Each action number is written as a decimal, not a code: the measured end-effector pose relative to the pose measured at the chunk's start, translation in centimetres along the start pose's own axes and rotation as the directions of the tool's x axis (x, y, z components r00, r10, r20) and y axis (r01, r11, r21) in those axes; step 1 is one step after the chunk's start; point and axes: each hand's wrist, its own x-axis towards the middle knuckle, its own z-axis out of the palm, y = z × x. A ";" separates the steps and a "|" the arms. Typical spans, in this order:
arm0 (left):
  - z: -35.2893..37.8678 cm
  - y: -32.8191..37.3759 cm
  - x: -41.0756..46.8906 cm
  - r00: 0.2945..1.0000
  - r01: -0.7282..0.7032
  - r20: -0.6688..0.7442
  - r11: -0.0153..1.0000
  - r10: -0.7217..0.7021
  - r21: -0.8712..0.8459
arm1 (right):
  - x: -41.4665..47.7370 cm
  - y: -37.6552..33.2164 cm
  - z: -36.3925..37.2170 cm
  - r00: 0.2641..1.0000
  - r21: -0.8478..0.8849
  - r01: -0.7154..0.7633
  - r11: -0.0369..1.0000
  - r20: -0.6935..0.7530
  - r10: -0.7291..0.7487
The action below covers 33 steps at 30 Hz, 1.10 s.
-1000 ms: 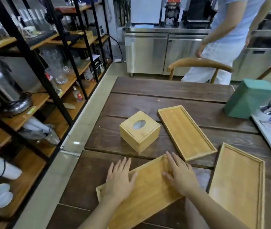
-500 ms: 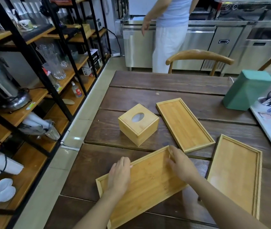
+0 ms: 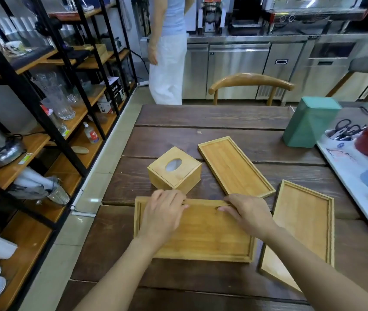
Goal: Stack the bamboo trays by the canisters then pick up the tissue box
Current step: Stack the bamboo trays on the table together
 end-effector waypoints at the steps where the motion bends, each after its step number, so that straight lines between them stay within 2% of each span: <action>1: -0.6 0.1 0.7 0.998 0.054 -0.034 0.998 -0.052 0.044 | -0.5 0.2 -0.3 0.997 0.034 -0.063 0.997 -0.042 0.064; 4: -1.8 0.4 2.2 0.941 0.290 -0.200 0.956 -0.274 0.054 | -1.8 0.7 -1.1 0.951 0.181 -0.284 0.942 -0.074 0.301; 6: -2.2 0.6 2.8 0.846 0.458 -0.250 0.882 -0.471 -0.110 | -2.8 1.4 -1.6 0.885 0.268 -0.422 0.866 -0.085 0.458; 7: -2.4 0.8 3.1 0.782 0.535 -0.223 0.810 -0.582 -0.240 | -3.3 1.7 -1.9 0.844 0.316 -0.481 0.818 -0.086 0.529; 8: -2.4 1.1 3.4 0.717 0.597 -0.117 0.692 -0.687 -0.406 | -3.8 1.9 -2.1 0.803 0.367 -0.526 0.767 -0.082 0.590; 9: -2.4 1.7 3.8 0.665 0.636 0.067 0.517 -0.744 -0.573 | -4.4 2.1 -2.2 0.762 0.421 -0.560 0.714 -0.076 0.643; 10: -2.2 2.6 4.1 0.634 0.653 0.281 0.306 -0.720 -0.693 | -5.0 2.2 -2.3 0.718 0.475 -0.588 0.655 -0.067 0.693; 11: -1.9 3.8 4.3 0.621 0.674 0.474 0.117 -0.624 -0.729 | -5.5 2.4 -2.3 0.672 0.529 -0.606 0.594 -0.059 0.738; 12: -1.4 5.2 4.2 0.621 0.701 0.601 0.014 -0.504 -0.713 | -6.1 2.5 -2.3 0.627 0.584 -0.613 0.532 -0.051 0.778; 13: -0.6 6.8 3.8 0.623 0.730 0.668 -0.005 -0.408 -0.684 | -6.6 2.5 -2.2 0.582 0.632 -0.615 0.471 -0.038 0.812; 15: 1.4 10.2 3.1 0.621 0.764 0.709 0.057 -0.334 -0.643 | -7.6 2.6 -1.9 0.505 0.697 -0.620 0.360 0.003 0.863; 18: 3.6 14.3 3.2 0.642 0.750 0.655 0.150 -0.399 -0.644 | -9.4 2.7 -1.7 0.428 0.705 -0.652 0.281 0.036 0.903; 21: 5.0 16.5 4.1 0.659 0.747 0.622 0.264 -0.423 -0.611 | -11.5 2.8 -1.7 0.390 0.637 -0.714 0.290 0.017 0.921; 24: 6.2 17.6 4.7 0.695 0.719 0.614 0.402 -0.375 -0.567 | -13.7 3.1 -1.7 0.378 0.491 -0.809 0.323 0.015 0.926; 29: 8.1 19.2 5.0 0.697 0.679 0.661 0.551 -0.278 -0.485 | -16.6 3.7 -1.4 0.363 0.197 -0.914 0.354 0.013 0.932; 33: 9.4 20.3 5.1 0.685 0.670 0.674 0.603 -0.277 -0.433 | -17.3 4.6 -0.9 0.316 0.091 -0.945 0.314 0.004 0.949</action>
